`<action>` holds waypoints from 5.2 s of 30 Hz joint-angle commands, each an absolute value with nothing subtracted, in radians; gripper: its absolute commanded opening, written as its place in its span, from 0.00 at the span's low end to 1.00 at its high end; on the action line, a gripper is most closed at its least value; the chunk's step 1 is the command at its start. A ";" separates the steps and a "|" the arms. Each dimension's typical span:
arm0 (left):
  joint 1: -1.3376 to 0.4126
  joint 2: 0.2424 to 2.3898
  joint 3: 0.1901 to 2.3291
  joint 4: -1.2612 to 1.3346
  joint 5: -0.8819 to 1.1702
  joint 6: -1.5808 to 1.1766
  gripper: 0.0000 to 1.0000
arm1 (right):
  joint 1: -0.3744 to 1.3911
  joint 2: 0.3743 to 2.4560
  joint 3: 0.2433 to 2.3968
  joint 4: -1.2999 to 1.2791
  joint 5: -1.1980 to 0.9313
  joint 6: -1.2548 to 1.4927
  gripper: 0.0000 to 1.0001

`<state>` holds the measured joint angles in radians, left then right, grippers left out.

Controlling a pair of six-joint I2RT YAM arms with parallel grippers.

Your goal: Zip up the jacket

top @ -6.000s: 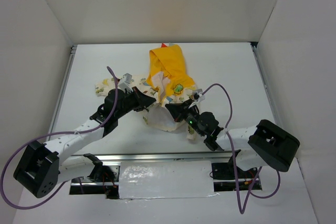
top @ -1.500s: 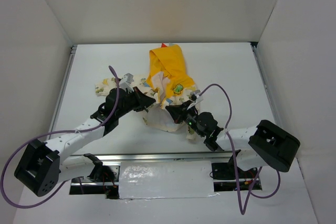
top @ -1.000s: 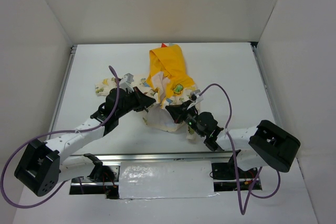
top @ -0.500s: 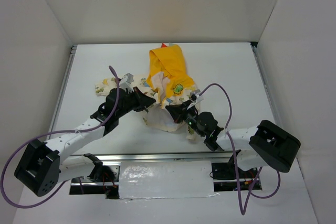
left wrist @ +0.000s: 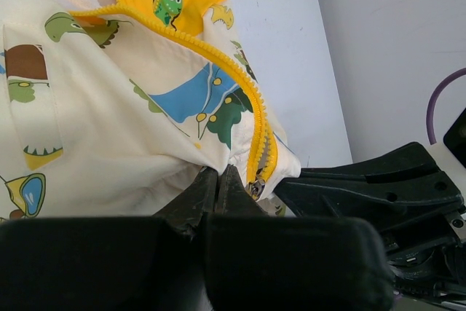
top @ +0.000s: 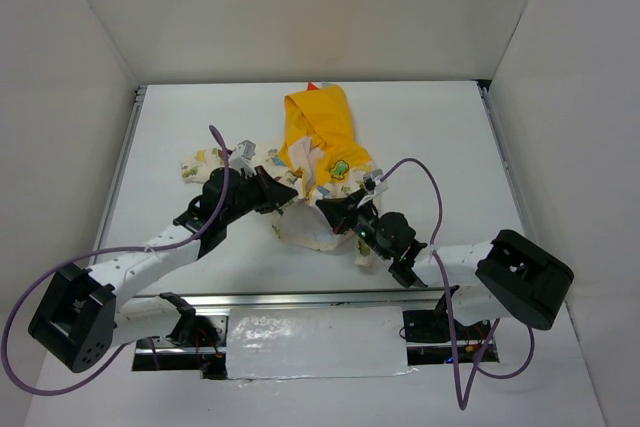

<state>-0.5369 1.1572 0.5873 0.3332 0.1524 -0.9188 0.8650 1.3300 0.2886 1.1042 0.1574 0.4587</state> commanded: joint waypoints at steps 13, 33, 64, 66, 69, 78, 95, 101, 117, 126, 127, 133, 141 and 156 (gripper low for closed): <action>-0.535 1.147 0.594 0.391 0.176 -0.910 0.00 | 0.858 1.312 0.325 1.126 0.160 0.449 0.00; -0.535 1.140 0.565 0.425 0.287 -0.870 0.00 | 0.805 1.335 0.374 1.123 0.028 0.422 0.00; -0.534 1.157 0.614 0.199 0.383 -0.552 0.00 | 0.721 1.259 0.403 0.920 -0.182 0.459 0.00; -0.535 1.167 0.611 0.215 0.406 -0.563 0.00 | 0.729 1.270 0.405 0.908 -0.173 0.460 0.04; -0.535 1.190 0.614 0.253 0.445 -0.580 0.00 | 0.733 1.273 0.400 0.893 -0.156 0.482 0.13; -0.535 1.281 0.620 0.278 0.537 -0.597 0.00 | 0.736 1.275 0.436 0.747 -0.123 0.525 0.40; -0.535 1.356 0.638 0.304 0.581 -0.615 0.00 | 0.755 1.049 0.595 0.298 -0.005 0.564 0.76; -0.535 1.359 0.653 0.288 0.571 -0.612 0.00 | 0.892 0.973 0.510 0.236 0.083 0.754 0.75; -0.572 1.393 0.698 0.272 0.558 -0.614 0.00 | 1.109 1.166 0.262 0.678 0.356 1.040 0.70; -0.580 1.396 0.701 0.276 0.561 -0.614 0.00 | 1.115 1.249 0.281 0.752 0.396 0.982 0.63; -0.580 1.394 0.700 0.278 0.561 -0.612 0.00 | 1.115 1.249 0.278 0.761 0.403 0.983 0.62; -0.580 1.405 0.696 0.288 0.569 -0.615 0.00 | 1.112 1.256 0.276 0.773 0.434 0.974 0.52; -0.581 1.404 0.701 0.284 0.566 -0.614 0.00 | 1.124 1.267 0.282 0.776 0.434 0.963 0.43; -0.581 1.404 0.698 0.288 0.568 -0.615 0.00 | 1.124 1.270 0.276 0.752 0.472 1.011 0.08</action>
